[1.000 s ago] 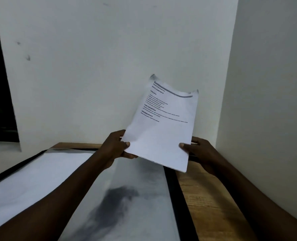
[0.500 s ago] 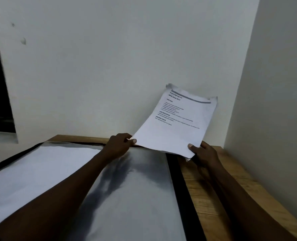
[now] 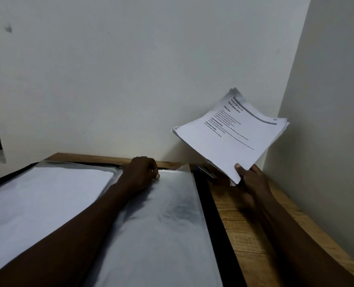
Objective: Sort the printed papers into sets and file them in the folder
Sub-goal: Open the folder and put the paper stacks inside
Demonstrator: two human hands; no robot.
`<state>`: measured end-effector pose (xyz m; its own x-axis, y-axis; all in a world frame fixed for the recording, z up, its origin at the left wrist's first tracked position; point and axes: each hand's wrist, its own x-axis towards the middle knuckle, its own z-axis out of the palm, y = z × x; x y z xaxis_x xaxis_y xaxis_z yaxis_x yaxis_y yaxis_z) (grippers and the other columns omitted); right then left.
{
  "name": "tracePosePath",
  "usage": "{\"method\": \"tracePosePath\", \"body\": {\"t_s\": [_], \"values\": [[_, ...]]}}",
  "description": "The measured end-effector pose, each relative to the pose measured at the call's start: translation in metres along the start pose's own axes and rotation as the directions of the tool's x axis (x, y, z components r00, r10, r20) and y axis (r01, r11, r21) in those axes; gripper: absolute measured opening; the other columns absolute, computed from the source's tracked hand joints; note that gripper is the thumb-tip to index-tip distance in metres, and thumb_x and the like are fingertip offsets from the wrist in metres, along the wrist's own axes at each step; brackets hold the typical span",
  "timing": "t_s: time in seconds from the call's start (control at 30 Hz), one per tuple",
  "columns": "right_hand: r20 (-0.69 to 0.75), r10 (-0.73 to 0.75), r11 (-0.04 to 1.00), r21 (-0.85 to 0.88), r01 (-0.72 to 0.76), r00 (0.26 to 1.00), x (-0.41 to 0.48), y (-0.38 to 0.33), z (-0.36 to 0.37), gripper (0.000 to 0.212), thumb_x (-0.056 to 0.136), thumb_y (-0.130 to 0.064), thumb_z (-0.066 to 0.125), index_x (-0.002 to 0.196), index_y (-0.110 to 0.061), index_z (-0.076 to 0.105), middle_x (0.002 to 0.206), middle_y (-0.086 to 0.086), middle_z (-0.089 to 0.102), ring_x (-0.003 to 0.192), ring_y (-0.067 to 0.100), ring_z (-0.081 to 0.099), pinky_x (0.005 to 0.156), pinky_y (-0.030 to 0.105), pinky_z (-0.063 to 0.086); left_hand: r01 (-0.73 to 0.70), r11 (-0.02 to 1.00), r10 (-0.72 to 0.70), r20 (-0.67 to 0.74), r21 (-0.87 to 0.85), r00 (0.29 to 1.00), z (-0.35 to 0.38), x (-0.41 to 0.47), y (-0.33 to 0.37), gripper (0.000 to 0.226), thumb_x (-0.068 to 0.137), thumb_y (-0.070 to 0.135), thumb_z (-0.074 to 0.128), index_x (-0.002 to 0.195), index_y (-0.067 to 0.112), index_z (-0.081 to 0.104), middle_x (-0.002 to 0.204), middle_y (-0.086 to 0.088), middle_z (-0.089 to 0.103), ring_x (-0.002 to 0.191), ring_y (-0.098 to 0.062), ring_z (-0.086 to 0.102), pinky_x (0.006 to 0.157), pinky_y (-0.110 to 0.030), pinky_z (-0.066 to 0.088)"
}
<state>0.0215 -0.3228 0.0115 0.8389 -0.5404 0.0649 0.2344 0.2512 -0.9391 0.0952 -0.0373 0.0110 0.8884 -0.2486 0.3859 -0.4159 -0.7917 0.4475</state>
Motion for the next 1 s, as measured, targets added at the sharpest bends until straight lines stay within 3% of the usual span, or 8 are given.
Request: {"method": "tracePosePath", "body": {"t_s": [0.1,0.17,0.3,0.4,0.57,0.77,0.87,1.0], "values": [[0.024,0.004,0.999,0.046,-0.005,1.000,-0.003,-0.002,0.004,0.019,0.092,-0.006,0.062,0.108,-0.016,0.064,0.120,0.010,0.066,0.108,0.032,0.063,0.096,0.053,0.049,-0.024,1.000,0.023,-0.033,-0.019,0.999,0.003,-0.001,-0.002,0.026,0.084,0.018,0.064,0.065,0.031,0.052,0.068,0.015,0.058,0.083,-0.016,0.058,0.077,-0.036,0.049],[0.036,-0.001,0.995,0.100,-0.003,0.999,-0.006,-0.004,0.008,0.029,0.093,-0.006,0.061,0.121,-0.014,0.060,0.118,0.007,0.067,0.106,0.028,0.064,0.092,0.047,0.052,-0.078,0.997,0.077,-0.022,-0.017,0.997,0.003,-0.001,-0.002,0.031,0.081,0.018,0.065,0.062,0.035,0.048,0.072,0.014,0.055,0.082,-0.016,0.058,0.077,-0.041,0.051],[0.129,-0.012,0.991,0.135,-0.005,0.992,-0.010,-0.013,0.022,0.035,0.092,0.001,0.057,0.121,-0.018,0.058,0.111,0.004,0.067,0.088,0.021,0.062,0.067,0.033,0.050,-0.144,0.986,0.142,-0.024,-0.086,0.990,0.002,-0.006,0.004,0.009,0.075,0.027,0.058,0.070,0.034,0.053,0.079,0.014,0.059,0.084,-0.015,0.061,0.077,-0.041,0.052],[0.149,-0.031,0.994,0.111,0.014,0.988,-0.009,-0.022,0.043,0.035,0.092,0.004,0.056,0.121,-0.017,0.055,0.107,0.003,0.065,0.083,0.020,0.062,0.052,0.026,0.053,-0.160,0.982,0.161,-0.004,-0.105,0.987,0.004,-0.007,0.005,0.012,0.075,0.028,0.053,0.081,0.034,0.061,0.080,0.015,0.060,0.084,-0.015,0.061,0.079,-0.042,0.052],[0.144,-0.106,0.992,0.087,0.094,0.984,0.011,-0.025,0.094,0.044,0.090,0.007,0.057,0.129,-0.015,0.053,0.120,0.007,0.062,0.101,0.025,0.062,0.092,0.043,0.053,-0.155,0.982,0.156,0.000,-0.104,0.988,0.008,-0.004,0.006,0.012,0.074,0.027,0.047,0.076,0.031,0.059,0.076,0.013,0.063,0.084,-0.015,0.062,0.080,-0.044,0.050],[0.204,-0.105,0.992,0.087,0.089,0.973,0.041,-0.013,0.141,0.034,0.090,0.008,0.057,0.114,-0.016,0.056,0.098,-0.003,0.063,0.086,0.015,0.062,0.086,0.041,0.055,-0.161,0.982,0.157,-0.048,-0.101,0.986,0.017,0.006,-0.002,0.027,0.081,0.008,0.053,0.080,0.035,0.048,0.070,0.017,0.060,0.080,-0.015,0.061,0.077,-0.040,0.047],[0.234,-0.128,0.992,0.024,0.126,0.964,0.050,0.000,0.149,0.029,0.089,0.007,0.059,0.101,-0.020,0.058,0.101,0.001,0.066,0.088,0.018,0.064,0.084,0.041,0.056,-0.198,0.973,0.194,-0.046,-0.119,0.980,0.017,0.006,-0.002,0.028,0.083,0.010,0.053,0.081,0.036,0.045,0.076,0.013,0.063,0.085,-0.017,0.061,0.080,-0.043,0.047],[0.287,-0.143,0.981,-0.084,0.173,0.947,0.058,0.020,0.145,0.036,0.087,0.001,0.064,0.119,-0.014,0.058,0.115,0.006,0.067,0.103,0.026,0.065,0.090,0.043,0.055,-0.221,0.970,0.217,-0.050,-0.099,0.975,0.017,0.006,-0.002,0.029,0.082,0.005,0.052,0.082,0.033,0.045,0.080,0.012,0.063,0.086,-0.017,0.060,0.081,-0.042,0.046]]}}
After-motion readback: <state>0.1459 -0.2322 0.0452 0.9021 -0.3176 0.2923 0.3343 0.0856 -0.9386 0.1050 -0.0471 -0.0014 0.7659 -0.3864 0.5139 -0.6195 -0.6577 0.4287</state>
